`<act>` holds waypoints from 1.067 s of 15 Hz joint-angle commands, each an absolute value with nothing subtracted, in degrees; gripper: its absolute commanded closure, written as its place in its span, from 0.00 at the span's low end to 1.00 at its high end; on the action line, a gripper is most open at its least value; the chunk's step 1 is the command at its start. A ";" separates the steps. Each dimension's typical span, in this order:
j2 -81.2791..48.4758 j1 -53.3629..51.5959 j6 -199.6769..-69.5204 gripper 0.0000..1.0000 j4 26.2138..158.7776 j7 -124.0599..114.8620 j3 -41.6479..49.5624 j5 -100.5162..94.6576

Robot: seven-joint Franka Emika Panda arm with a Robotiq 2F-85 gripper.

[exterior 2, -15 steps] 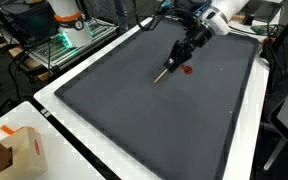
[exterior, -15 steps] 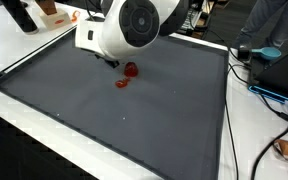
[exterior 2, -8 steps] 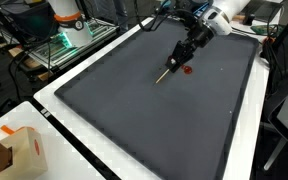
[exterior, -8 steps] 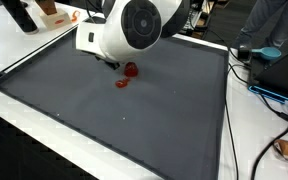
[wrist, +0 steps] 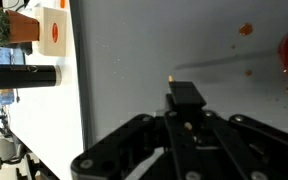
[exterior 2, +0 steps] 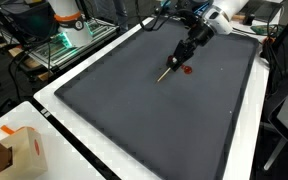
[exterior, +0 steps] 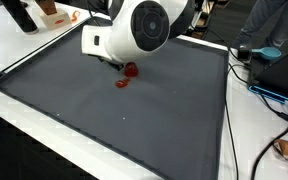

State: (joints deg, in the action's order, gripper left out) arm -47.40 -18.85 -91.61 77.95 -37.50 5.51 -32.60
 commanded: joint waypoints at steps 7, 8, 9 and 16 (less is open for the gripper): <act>-45.96 -17.23 -91.50 0.97 77.75 -26.92 3.95 -30.72; -45.62 -17.04 -91.58 0.97 77.75 -25.79 3.83 -30.40; -45.05 -16.72 -91.88 0.97 77.86 -24.53 3.62 -30.10; -39.56 -12.91 -95.83 0.97 79.85 -13.48 0.69 -23.81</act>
State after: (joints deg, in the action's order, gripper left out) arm -43.17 -15.62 -93.02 76.92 -18.06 2.97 -27.34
